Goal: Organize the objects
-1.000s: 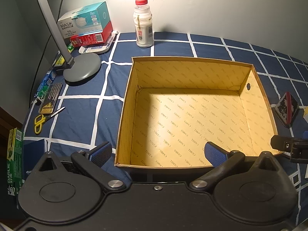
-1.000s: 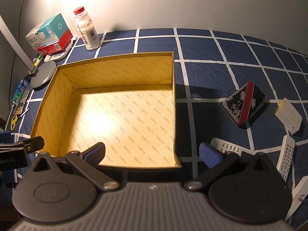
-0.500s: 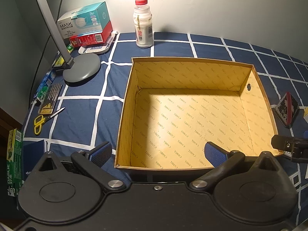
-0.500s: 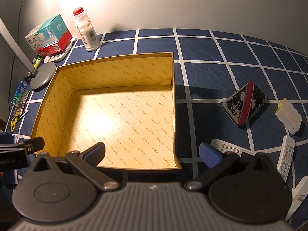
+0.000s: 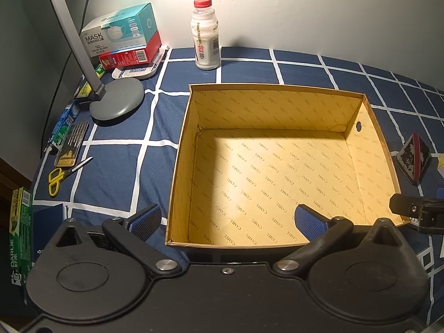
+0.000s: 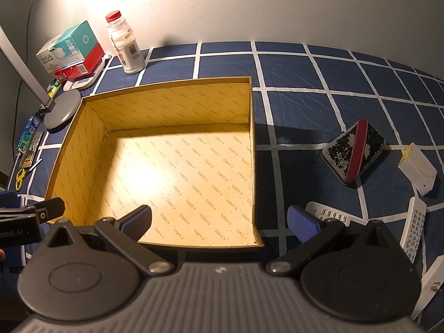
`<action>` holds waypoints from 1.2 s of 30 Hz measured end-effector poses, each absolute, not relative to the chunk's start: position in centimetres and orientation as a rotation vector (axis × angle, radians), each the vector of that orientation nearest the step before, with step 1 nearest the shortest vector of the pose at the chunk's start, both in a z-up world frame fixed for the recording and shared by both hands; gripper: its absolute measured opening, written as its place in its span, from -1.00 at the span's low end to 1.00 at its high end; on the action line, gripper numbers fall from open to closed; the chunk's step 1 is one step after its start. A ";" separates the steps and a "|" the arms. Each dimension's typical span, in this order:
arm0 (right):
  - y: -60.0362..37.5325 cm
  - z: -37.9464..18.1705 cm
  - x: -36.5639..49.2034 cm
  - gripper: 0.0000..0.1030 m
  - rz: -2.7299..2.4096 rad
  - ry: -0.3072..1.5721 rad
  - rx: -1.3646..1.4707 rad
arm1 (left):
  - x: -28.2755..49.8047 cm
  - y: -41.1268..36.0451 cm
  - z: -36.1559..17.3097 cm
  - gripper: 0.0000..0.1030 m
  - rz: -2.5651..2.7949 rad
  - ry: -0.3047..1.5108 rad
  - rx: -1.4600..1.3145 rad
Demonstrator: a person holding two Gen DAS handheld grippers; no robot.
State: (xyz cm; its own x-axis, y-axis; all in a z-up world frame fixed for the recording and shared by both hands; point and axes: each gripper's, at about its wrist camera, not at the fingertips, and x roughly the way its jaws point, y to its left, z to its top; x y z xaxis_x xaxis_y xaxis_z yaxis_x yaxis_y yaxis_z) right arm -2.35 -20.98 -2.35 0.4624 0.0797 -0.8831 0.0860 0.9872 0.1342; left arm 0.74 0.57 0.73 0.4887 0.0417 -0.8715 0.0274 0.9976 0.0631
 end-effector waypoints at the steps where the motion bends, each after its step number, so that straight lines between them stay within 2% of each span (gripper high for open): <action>1: -21.0 -2.3 -2.3 1.00 -0.004 1.091 0.169 | 0.7 0.6 0.7 1.00 0.008 1.060 0.072; 20: -22.0 -1.4 -5.2 1.00 -0.109 1.066 0.255 | -0.1 -1.1 1.2 1.00 -0.133 1.063 0.120; 36: -26.8 -1.3 -11.5 1.00 -0.353 1.016 0.399 | -1.5 -6.5 0.9 1.00 -0.375 1.045 0.225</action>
State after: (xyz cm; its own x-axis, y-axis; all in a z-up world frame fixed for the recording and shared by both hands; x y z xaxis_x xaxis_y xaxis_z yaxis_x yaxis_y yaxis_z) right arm -11.46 -26.76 -1.26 0.4822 -0.0992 -0.8704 0.4623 0.8728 0.1566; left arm -1.54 -6.50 0.95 0.4469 -0.1944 -0.8732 0.4051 0.9143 0.0038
